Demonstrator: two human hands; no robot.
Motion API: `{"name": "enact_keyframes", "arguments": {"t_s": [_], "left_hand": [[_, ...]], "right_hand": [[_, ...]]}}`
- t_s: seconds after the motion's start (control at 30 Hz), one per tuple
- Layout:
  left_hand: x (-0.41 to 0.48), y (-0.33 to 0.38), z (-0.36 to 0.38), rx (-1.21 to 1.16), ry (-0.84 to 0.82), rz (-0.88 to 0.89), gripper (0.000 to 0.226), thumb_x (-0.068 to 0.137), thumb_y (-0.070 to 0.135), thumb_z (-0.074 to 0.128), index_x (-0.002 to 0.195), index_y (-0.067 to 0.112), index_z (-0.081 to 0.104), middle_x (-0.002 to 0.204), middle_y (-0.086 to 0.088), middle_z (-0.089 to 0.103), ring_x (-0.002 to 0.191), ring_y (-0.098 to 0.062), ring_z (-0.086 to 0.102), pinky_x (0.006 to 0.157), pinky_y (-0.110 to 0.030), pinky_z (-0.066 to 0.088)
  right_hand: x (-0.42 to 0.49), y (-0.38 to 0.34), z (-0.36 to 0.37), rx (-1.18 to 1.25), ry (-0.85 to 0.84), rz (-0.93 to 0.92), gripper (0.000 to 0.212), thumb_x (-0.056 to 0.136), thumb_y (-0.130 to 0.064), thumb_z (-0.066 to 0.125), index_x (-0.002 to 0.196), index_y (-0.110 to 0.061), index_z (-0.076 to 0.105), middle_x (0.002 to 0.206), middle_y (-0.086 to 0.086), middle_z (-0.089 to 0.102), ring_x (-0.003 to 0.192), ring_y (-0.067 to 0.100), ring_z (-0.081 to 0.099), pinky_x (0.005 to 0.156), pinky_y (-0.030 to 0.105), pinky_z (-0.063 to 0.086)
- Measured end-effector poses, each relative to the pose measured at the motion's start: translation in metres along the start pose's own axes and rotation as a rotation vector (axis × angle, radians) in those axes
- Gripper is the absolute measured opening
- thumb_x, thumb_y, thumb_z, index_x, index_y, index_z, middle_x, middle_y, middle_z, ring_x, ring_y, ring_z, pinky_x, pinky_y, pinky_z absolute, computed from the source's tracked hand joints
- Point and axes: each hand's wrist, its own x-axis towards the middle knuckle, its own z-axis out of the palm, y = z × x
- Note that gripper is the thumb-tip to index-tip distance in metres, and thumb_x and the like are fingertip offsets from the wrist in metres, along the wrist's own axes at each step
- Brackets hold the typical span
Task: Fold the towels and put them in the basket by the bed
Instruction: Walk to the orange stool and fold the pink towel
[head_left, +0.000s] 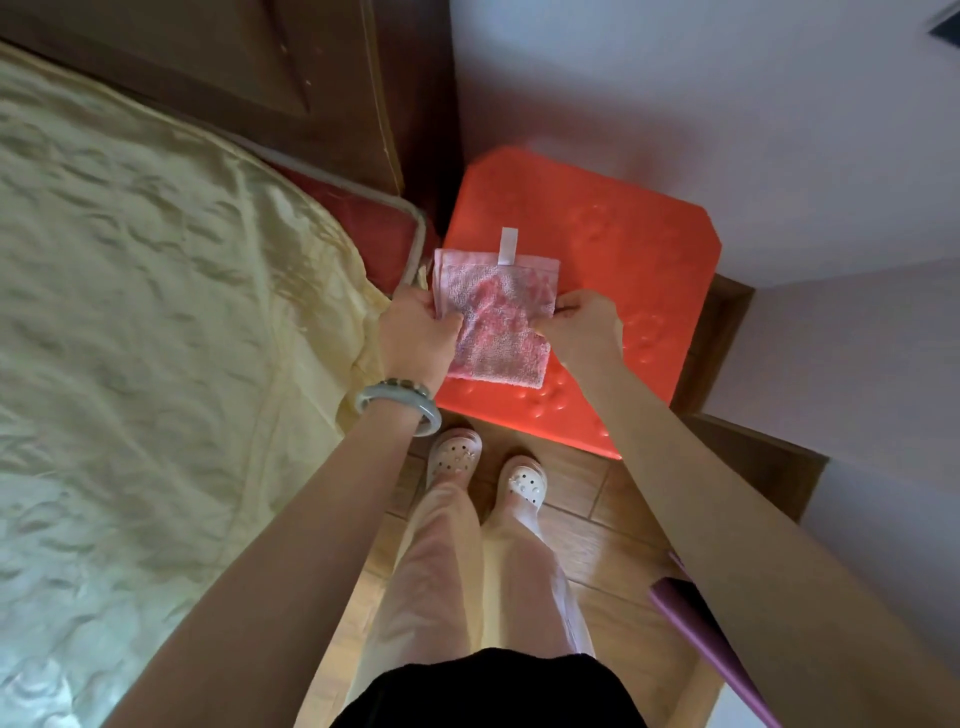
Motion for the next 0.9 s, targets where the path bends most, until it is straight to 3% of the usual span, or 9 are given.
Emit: {"name": "enact_keyframes", "arguments": {"t_s": [0.13, 0.23, 0.3, 0.37, 0.4, 0.47, 0.53, 0.73, 0.9], "left_hand": [[-0.001, 0.01, -0.001, 0.036, -0.088, -0.039, 0.024, 0.076, 0.024, 0.066, 0.072, 0.001, 0.059, 0.063, -0.008, 0.056, 0.058, -0.021, 0.053, 0.048, -0.024, 0.037], [-0.006, 0.015, -0.007, -0.156, -0.188, -0.073, 0.015, 0.077, 0.018, 0.061, 0.077, 0.003, 0.062, 0.061, -0.008, 0.045, 0.054, -0.016, 0.042, 0.043, -0.017, 0.033], [-0.01, 0.016, -0.018, -0.303, -0.279, -0.066, 0.029, 0.073, 0.023, 0.063, 0.088, -0.002, 0.064, 0.07, -0.01, 0.054, 0.064, -0.019, 0.053, 0.059, -0.02, 0.043], [-0.015, 0.018, -0.032, -0.423, -0.37, -0.068, 0.024, 0.07, 0.027, 0.065, 0.09, 0.015, 0.069, 0.084, -0.011, 0.067, 0.079, -0.023, 0.066, 0.078, -0.035, 0.052], [-0.02, 0.02, -0.04, -0.486, -0.413, -0.065, 0.017, 0.075, 0.022, 0.065, 0.091, 0.02, 0.068, 0.087, -0.009, 0.068, 0.078, -0.019, 0.068, 0.077, -0.037, 0.055], [-0.035, 0.029, -0.057, -0.602, -0.488, -0.056, 0.015, 0.086, 0.008, 0.059, 0.096, 0.018, 0.063, 0.085, -0.004, 0.065, 0.068, -0.008, 0.067, 0.062, -0.027, 0.054], [-0.053, 0.042, -0.074, -0.663, -0.553, -0.043, 0.017, 0.089, 0.003, 0.055, 0.099, 0.016, 0.06, 0.085, -0.001, 0.064, 0.069, -0.006, 0.066, 0.058, -0.025, 0.053], [-0.112, 0.093, -0.126, -0.766, -0.641, -0.023, 0.017, 0.091, 0.003, 0.05, 0.103, 0.014, 0.057, 0.097, -0.007, 0.061, 0.096, -0.024, 0.057, 0.082, -0.04, 0.051], [-0.163, 0.138, -0.16, -0.811, -0.697, 0.053, 0.023, 0.092, 0.005, 0.047, 0.114, 0.007, 0.051, 0.108, -0.014, 0.058, 0.099, -0.025, 0.058, 0.074, -0.037, 0.054]], "right_hand": [[-0.001, -0.004, 0.0, 0.01, -0.004, 0.008, 0.033, 0.079, -0.038, 0.066, 0.057, -0.019, 0.053, 0.049, -0.004, 0.048, 0.049, 0.015, 0.047, 0.04, 0.02, 0.033], [-0.007, -0.003, -0.008, 0.232, -0.074, -0.023, 0.024, 0.077, -0.033, 0.068, 0.065, -0.02, 0.052, 0.056, -0.006, 0.046, 0.051, 0.01, 0.04, 0.049, 0.023, 0.032], [-0.013, -0.003, -0.019, 0.382, -0.139, -0.057, 0.019, 0.076, -0.019, 0.067, 0.069, -0.016, 0.049, 0.06, -0.004, 0.04, 0.056, 0.012, 0.035, 0.055, 0.026, 0.029], [-0.02, -0.003, -0.033, 0.5, -0.227, -0.046, 0.014, 0.07, -0.015, 0.063, 0.072, -0.015, 0.049, 0.067, 0.002, 0.041, 0.065, 0.018, 0.038, 0.061, 0.032, 0.032], [-0.025, -0.004, -0.042, 0.546, -0.28, -0.034, 0.013, 0.069, -0.013, 0.061, 0.075, -0.015, 0.05, 0.073, 0.005, 0.042, 0.071, 0.021, 0.04, 0.065, 0.036, 0.034], [-0.038, -0.008, -0.061, 0.595, -0.378, -0.035, 0.013, 0.078, -0.003, 0.056, 0.08, -0.014, 0.05, 0.082, 0.007, 0.048, 0.077, 0.023, 0.046, 0.071, 0.04, 0.04], [-0.055, -0.015, -0.082, 0.631, -0.44, -0.046, 0.019, 0.085, 0.006, 0.047, 0.083, -0.013, 0.049, 0.084, 0.005, 0.053, 0.074, 0.019, 0.054, 0.069, 0.033, 0.047], [-0.12, -0.044, -0.153, 0.736, -0.547, -0.061, 0.02, 0.089, 0.006, 0.039, 0.09, -0.013, 0.047, 0.094, 0.006, 0.055, 0.082, 0.019, 0.057, 0.068, 0.03, 0.05], [-0.171, -0.057, -0.214, 0.833, -0.566, -0.159, 0.031, 0.074, 0.004, 0.056, 0.1, -0.012, 0.047, 0.106, 0.011, 0.054, 0.096, 0.027, 0.058, 0.08, 0.039, 0.051]]}}
